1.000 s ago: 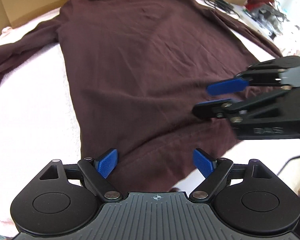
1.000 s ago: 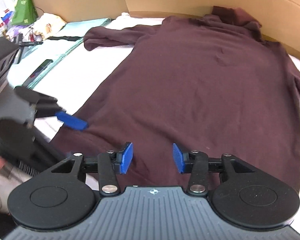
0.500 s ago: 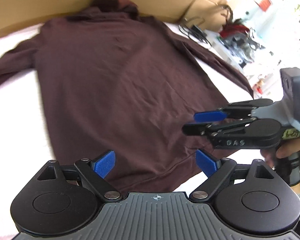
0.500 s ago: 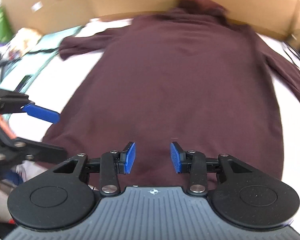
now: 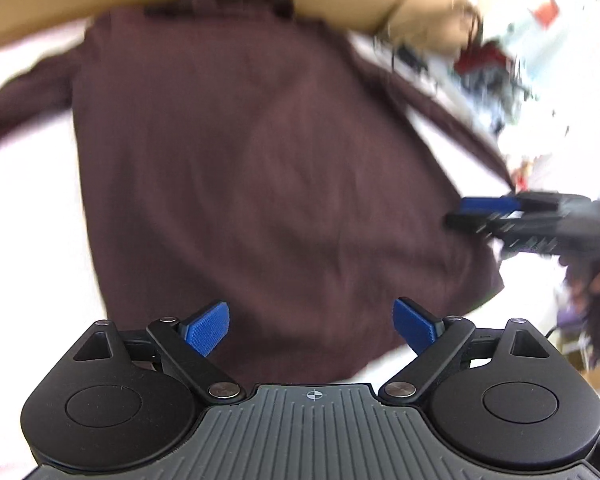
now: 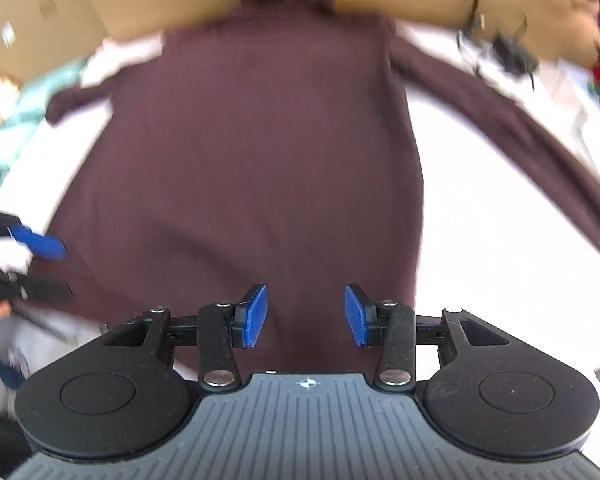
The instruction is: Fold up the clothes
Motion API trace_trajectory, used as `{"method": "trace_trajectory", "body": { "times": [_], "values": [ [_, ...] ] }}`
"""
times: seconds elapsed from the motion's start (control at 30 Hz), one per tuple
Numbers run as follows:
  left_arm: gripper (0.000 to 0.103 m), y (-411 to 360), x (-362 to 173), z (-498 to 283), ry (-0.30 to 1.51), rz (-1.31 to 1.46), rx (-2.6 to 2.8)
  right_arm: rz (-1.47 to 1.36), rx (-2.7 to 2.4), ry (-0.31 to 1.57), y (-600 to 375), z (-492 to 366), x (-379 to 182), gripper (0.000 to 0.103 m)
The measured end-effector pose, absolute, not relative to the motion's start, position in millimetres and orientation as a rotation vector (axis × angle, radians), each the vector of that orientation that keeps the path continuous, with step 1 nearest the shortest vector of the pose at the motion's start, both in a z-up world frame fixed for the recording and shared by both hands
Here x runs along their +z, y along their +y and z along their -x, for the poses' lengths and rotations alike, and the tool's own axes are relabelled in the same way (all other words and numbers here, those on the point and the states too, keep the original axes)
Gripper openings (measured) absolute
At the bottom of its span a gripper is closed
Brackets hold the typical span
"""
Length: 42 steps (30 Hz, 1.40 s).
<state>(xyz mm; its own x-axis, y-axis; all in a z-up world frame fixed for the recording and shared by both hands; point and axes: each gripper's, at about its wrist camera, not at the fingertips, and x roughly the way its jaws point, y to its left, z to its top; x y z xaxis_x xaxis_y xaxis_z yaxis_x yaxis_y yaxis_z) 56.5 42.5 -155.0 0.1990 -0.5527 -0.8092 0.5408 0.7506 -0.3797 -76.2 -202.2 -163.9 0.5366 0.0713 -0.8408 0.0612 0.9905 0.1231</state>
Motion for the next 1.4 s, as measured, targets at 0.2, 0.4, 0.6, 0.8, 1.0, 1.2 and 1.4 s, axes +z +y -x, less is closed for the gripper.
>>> {"method": "trace_trajectory", "body": {
  "times": [0.2,0.4,0.6,0.8,1.0,1.2,1.4],
  "values": [
    [0.096,35.0,-179.9,-80.0,1.177,0.024,-0.701,-0.145,0.02,0.931,-186.4,11.7,-181.4,0.055],
    [0.096,46.6,-185.5,-70.2,1.177,-0.043,-0.745,-0.111,-0.011,0.998,-183.9,-16.3,-196.6,0.058],
    [0.096,60.6,-157.7,-104.8,1.094,0.111,-0.794,-0.064,-0.002,1.023,-178.2,-29.3,-178.9,0.059],
    [0.096,53.2,-144.6,-166.9,1.014,0.14,-0.818,-0.116,0.046,0.848,-174.7,-78.2,-160.8,0.064],
    [0.096,35.0,-172.7,-223.8,1.061,0.241,-0.696,-0.061,0.15,0.871,-176.0,-127.2,-188.4,0.064],
    [0.096,24.3,-206.1,-251.0,1.112,0.246,-0.544,0.057,0.196,0.946,-178.6,-123.0,-211.3,0.068],
    [0.096,31.3,-213.6,-257.9,1.094,0.289,-0.515,0.055,0.2,0.98,-198.4,-77.6,-213.0,0.074]
  ]
}}
